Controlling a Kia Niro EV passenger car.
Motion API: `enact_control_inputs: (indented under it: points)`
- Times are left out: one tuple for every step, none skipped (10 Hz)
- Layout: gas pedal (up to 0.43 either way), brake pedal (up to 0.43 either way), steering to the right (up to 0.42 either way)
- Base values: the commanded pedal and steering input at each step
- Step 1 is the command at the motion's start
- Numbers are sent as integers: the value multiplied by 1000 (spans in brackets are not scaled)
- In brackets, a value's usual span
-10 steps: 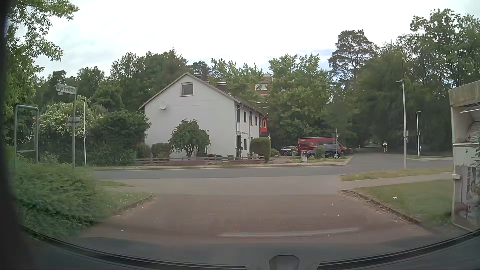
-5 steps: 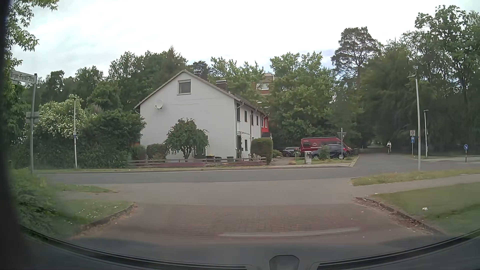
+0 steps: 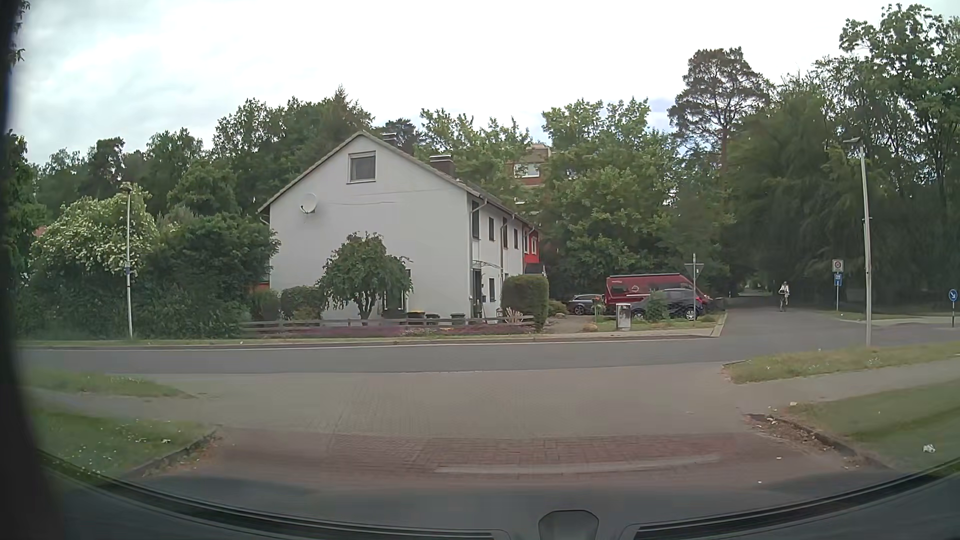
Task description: Follow the waypoints while adhering to traffic rules and regulations
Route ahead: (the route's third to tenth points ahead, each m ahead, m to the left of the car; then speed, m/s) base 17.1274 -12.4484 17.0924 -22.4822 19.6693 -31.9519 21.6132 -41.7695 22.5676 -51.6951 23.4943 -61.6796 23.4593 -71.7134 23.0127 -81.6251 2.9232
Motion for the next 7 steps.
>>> enact_control_inputs:
  points:
    - [0,116,-2]
    - [0,140,-2]
    - [0,159,-2]
    - [0,177,-2]
    - [0,207,-2]
    - [0,232,-2]
    - [0,238,-2]
